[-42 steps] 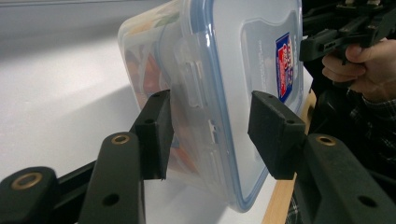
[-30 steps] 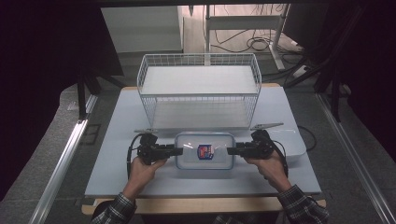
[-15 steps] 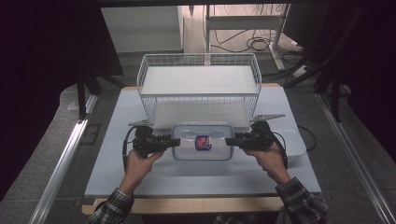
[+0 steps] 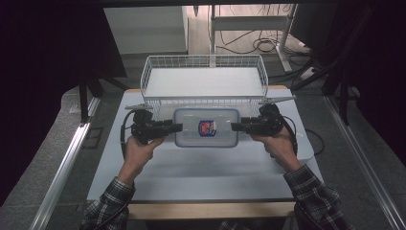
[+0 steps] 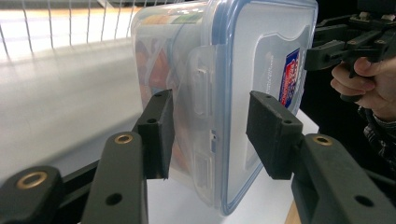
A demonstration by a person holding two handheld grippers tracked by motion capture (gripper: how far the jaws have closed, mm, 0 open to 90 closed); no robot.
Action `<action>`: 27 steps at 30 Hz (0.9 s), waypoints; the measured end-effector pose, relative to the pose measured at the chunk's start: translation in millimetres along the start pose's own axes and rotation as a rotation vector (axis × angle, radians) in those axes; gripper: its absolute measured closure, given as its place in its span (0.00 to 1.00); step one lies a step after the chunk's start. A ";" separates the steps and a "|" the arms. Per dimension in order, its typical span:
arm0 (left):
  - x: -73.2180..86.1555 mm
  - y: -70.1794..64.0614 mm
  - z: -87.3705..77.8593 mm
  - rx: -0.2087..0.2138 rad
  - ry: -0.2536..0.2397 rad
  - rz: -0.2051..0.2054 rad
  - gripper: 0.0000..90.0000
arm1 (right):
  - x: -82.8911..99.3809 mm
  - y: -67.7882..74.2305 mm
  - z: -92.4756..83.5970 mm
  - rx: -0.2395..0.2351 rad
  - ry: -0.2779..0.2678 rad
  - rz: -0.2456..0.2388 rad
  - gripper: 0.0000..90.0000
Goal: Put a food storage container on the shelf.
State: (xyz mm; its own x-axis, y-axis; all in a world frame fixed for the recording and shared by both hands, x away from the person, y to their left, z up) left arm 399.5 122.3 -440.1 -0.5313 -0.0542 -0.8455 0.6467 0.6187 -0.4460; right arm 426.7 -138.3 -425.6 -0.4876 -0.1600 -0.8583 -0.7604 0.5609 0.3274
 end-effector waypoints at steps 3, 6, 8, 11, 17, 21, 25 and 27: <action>-13.7 -1.3 -1.7 -0.001 -0.014 0.004 0.58 | -15.3 0.6 -1.4 0.002 -0.012 -0.007 0.58; -27.7 -2.4 -3.4 -0.001 -0.025 0.012 0.58 | -28.2 0.9 -2.7 0.002 -0.026 -0.014 0.58; -37.3 -3.1 -4.6 -0.004 -0.033 0.022 0.58 | -39.6 0.7 -3.7 0.001 -0.045 -0.024 0.58; -46.4 -3.6 -5.4 -0.006 -0.042 0.027 0.58 | -47.8 0.9 -4.6 0.000 -0.053 -0.028 0.58; -74.8 -0.8 -6.1 -0.006 -0.059 0.033 0.58 | -77.1 -1.5 -4.1 0.001 -0.076 -0.037 0.58; -88.5 1.4 -6.5 -0.004 -0.067 0.031 0.58 | -88.4 -2.7 -3.4 0.005 -0.084 -0.041 0.58; -102.5 3.8 -6.9 -0.001 -0.076 0.032 0.58 | -103.5 -4.0 -2.4 0.010 -0.091 -0.041 0.58; -114.6 6.2 -7.7 0.000 -0.083 0.025 0.58 | -113.4 -4.6 -1.5 0.012 -0.100 -0.035 0.58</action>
State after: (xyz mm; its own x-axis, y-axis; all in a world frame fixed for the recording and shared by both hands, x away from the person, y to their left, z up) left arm 460.2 138.4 -343.7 -0.4675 -0.1032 -0.8779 0.6595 0.6207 -0.4241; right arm 484.8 -123.9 -329.2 -0.4150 -0.0984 -0.9045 -0.7706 0.5664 0.2920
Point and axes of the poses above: each handheld gripper's, and its own axes: z roughly forward along the jaws, x roughly out of its underside, y roughly to its left, the point moved 8 cm from there along z, roughly forward along the jaws, and after that the axes turned 8 degrees about -y, right-handed, at the moved point
